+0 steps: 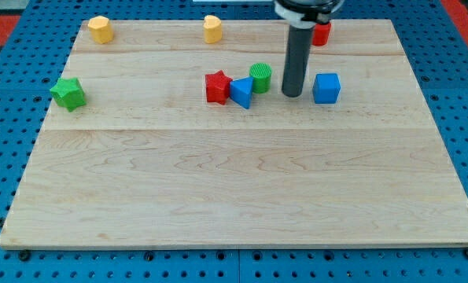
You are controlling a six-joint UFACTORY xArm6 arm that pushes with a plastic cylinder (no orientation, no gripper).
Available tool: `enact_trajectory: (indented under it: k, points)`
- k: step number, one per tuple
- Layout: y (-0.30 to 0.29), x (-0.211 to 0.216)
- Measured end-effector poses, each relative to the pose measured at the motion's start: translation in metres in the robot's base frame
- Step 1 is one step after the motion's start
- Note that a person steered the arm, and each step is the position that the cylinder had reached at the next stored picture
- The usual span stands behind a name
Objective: Place the red star and green circle diagonal to each other
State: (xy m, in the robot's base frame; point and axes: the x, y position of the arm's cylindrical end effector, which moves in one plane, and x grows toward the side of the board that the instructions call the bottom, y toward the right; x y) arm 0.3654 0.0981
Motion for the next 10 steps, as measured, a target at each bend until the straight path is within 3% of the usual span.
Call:
enact_trajectory:
  k: [1,3,5,7,8,10]
  points:
    - [0.027,0.0]
    - [-0.03,-0.01]
    - [-0.044,-0.033]
    - [-0.152,-0.039]
    - [-0.152,-0.006]
    - [-0.122,-0.015]
